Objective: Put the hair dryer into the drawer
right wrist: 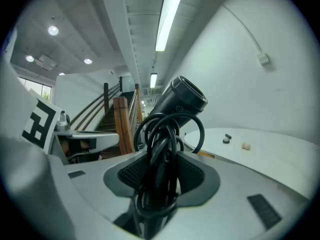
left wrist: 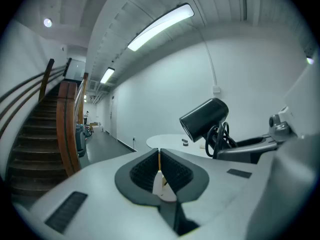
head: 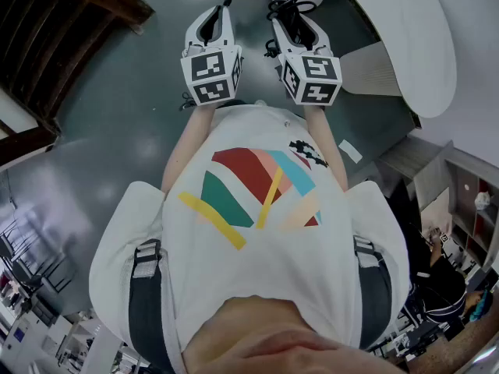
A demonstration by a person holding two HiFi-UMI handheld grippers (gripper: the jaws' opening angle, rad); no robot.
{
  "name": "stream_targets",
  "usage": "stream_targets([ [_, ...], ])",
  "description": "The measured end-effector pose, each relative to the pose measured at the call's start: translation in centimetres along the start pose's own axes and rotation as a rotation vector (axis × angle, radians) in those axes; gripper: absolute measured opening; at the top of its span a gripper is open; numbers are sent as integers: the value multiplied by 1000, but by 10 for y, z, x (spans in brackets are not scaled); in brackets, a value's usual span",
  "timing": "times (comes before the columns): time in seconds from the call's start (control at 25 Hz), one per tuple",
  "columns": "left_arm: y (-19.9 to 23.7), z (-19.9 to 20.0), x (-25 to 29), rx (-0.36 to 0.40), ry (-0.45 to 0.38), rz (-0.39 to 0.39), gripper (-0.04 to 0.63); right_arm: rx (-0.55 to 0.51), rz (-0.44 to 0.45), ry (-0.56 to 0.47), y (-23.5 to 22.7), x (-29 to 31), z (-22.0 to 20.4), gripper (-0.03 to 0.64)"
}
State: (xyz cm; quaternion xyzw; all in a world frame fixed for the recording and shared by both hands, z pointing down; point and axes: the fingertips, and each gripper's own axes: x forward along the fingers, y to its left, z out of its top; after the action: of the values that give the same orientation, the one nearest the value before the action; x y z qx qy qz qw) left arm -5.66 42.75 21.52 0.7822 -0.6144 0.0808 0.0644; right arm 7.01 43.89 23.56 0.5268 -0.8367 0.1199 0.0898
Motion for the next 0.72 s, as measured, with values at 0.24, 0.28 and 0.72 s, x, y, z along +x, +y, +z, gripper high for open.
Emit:
stream_targets([
  [0.24,-9,17,2,24,-48,8,17,-21,1,-94,-4,-17,26,183],
  [0.28,-10,18,3,25,-50,10,17,-22,1,-99,-6,-17,27,183],
  [0.72,-11,31,9,57,-79,25,17,12,5,-121,-20,-11,30,183],
])
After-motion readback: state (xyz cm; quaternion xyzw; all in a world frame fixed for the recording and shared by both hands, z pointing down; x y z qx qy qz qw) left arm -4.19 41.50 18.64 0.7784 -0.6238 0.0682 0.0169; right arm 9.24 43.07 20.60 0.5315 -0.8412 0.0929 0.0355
